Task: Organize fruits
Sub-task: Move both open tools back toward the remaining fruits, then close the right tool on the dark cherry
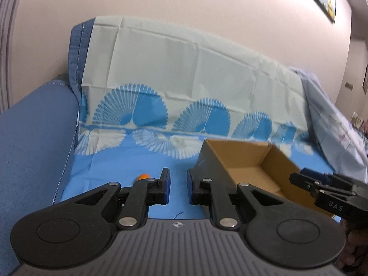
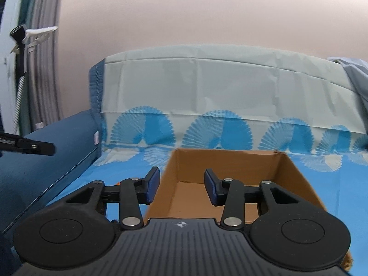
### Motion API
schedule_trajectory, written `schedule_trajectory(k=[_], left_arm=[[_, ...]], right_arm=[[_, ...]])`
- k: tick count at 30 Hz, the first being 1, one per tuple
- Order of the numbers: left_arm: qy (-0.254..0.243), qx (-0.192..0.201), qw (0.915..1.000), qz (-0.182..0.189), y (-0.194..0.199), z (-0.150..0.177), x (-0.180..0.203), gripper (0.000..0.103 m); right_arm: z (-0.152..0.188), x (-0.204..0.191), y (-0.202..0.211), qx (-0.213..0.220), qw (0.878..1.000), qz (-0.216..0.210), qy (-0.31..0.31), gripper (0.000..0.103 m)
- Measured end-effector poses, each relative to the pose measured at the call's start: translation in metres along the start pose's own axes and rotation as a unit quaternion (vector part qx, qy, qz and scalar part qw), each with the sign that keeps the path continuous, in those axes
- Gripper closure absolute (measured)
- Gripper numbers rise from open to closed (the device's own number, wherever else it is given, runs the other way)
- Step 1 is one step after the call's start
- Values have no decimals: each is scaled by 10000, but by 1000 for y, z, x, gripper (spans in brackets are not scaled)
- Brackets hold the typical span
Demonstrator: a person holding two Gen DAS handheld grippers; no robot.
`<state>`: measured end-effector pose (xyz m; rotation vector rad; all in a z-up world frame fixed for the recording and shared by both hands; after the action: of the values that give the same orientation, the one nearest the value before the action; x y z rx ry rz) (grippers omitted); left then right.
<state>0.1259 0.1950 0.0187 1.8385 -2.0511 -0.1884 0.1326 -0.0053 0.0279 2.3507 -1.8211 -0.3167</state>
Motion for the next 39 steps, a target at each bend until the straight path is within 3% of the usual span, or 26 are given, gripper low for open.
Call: schedule_trajectory(k=[6, 10, 13, 18, 22, 27, 31, 37, 39], left_arm=[[223, -207, 9992, -259, -8, 28, -35, 81], [378, -614, 9954, -634, -20, 62, -60, 81], [420, -713, 9944, -651, -25, 69, -68, 81], [300, -763, 9949, -582, -30, 73, -66, 81], [91, -918, 9943, -534, -39, 78, -58, 81], [30, -960, 9938, -562, -44, 82, -57, 81], [56, -1044, 9931, -535, -48, 83, -59, 81], [24, -1115, 9923, -534, -51, 85, -59, 81], [-24, -1113, 9923, -535, -51, 85, -58, 81]], right_arm=[[11, -37, -8, -262, 9977, -461, 417, 80], [28, -68, -18, -595, 9909, -847, 856, 81], [45, -92, -26, -873, 9821, -1037, 1308, 81], [84, -126, -42, -1468, 9569, -977, 2307, 81], [108, -138, -54, -1882, 9406, -894, 2682, 81], [128, -144, -68, -2285, 9302, -833, 2748, 77], [142, -145, -80, -2514, 9218, -759, 2853, 67], [150, -143, -86, -2646, 9180, -700, 2871, 68], [151, -144, -86, -2651, 9174, -756, 2871, 76]])
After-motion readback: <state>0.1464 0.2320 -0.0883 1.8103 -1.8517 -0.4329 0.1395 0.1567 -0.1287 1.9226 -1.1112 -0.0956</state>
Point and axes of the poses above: each gripper's, at about its wrist camera, not at the fingertips, and y roughly against the way its jaws point, x to its right, z to its underside, the point moved 5 cm from there along -y, roughly the way its jaws point, and after that the axes turned 7 degrees about x, right-handed, at the moved point
